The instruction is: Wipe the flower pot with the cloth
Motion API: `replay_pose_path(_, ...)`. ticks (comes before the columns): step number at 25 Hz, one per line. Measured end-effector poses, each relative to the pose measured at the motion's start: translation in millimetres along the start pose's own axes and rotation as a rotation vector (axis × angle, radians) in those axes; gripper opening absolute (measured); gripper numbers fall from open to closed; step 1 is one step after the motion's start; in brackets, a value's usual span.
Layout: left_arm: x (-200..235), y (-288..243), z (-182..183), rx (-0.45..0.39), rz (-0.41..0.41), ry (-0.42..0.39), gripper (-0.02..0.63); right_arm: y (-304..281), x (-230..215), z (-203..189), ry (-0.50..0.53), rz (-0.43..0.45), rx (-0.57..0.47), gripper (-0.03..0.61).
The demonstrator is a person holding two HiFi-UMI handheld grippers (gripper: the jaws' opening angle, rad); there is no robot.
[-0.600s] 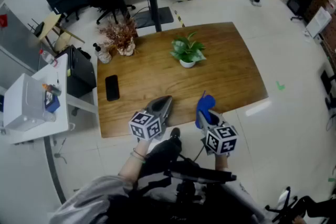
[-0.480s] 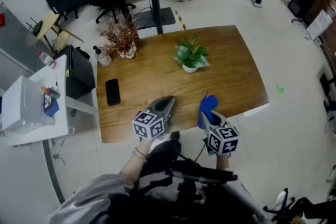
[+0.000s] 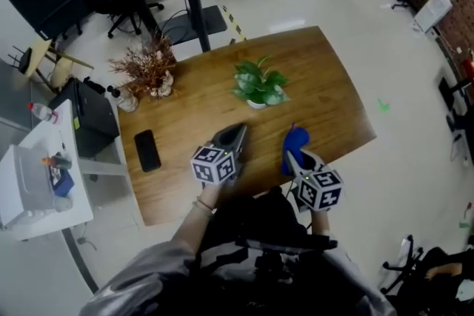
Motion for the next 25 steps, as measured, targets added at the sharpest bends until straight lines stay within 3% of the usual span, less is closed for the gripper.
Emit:
replay_pose_path(7,15.5,-48.1,-7.5,0.050,0.068,0.049,0.005,-8.1,-29.1,10.9,0.036,0.003,0.089,0.052)
replay_pose_path(16,31.5,-82.4,-11.4,0.065,0.159,0.108,0.005,-47.5,-87.2,37.0,0.131,0.082,0.208,0.052)
replay_pose_path(21,36.7,-90.8,-12.1,0.073,0.211,0.139,0.005,-80.1,-116.9,60.6,0.289,0.147,0.304,0.052)
replay_pose_path(25,37.9,-92.3,-12.6,0.081,0.231,0.142,0.005,-111.5,-119.0,71.9,0.452,0.279,0.348,0.052)
Point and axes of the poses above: the fingertips, and each gripper's own axes: y backward along the fingers, x to its left, z out of its top, the point moved 3 cm from there along y, backward along the fingers, and after that the axes turned 14 degrees about z, right-handed, at the moved point
